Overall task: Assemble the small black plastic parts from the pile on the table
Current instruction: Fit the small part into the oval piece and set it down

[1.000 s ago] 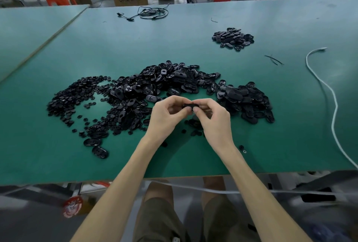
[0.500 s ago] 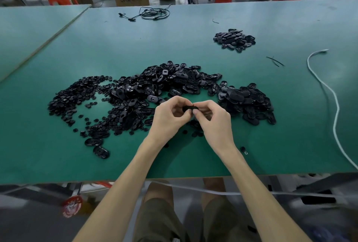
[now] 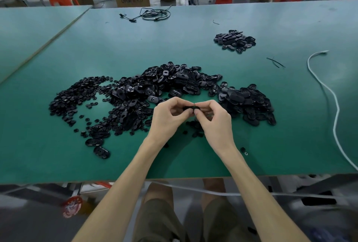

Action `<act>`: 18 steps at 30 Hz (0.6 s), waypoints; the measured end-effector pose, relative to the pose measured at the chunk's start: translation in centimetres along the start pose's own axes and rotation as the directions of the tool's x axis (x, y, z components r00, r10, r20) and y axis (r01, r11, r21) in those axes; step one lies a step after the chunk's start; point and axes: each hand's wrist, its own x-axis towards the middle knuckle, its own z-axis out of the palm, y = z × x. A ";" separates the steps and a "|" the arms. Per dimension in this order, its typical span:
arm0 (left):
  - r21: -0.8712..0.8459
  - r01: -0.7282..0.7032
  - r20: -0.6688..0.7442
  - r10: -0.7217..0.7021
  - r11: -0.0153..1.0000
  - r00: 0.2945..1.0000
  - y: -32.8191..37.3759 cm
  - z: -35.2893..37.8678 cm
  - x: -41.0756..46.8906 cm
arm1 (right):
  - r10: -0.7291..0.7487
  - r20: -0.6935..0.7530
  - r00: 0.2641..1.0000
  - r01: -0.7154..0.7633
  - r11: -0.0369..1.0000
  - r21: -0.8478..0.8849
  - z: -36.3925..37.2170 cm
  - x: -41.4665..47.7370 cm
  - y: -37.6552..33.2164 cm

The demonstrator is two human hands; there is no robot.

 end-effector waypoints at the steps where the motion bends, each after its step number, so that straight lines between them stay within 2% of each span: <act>1: -0.021 -0.005 0.009 0.006 1.000 1.000 0.1 -0.1 0.0 | -0.004 -0.011 1.000 0.004 1.000 0.007 -0.1 0.0 0.0; 8: -0.099 0.031 -0.031 -0.035 0.995 0.999 0.0 -0.1 0.0 | -0.028 -0.028 0.999 0.029 0.999 0.024 -0.2 -0.1 -0.1; 13: -0.064 0.026 -0.044 -0.029 0.998 0.999 -0.1 0.1 0.0 | -0.065 0.020 0.998 0.065 0.998 0.006 0.0 -0.1 0.0; 18: -0.024 -0.001 -0.005 0.001 1.000 1.000 0.2 0.0 0.0 | -0.105 -0.023 0.994 0.104 0.994 -0.039 0.0 0.0 0.1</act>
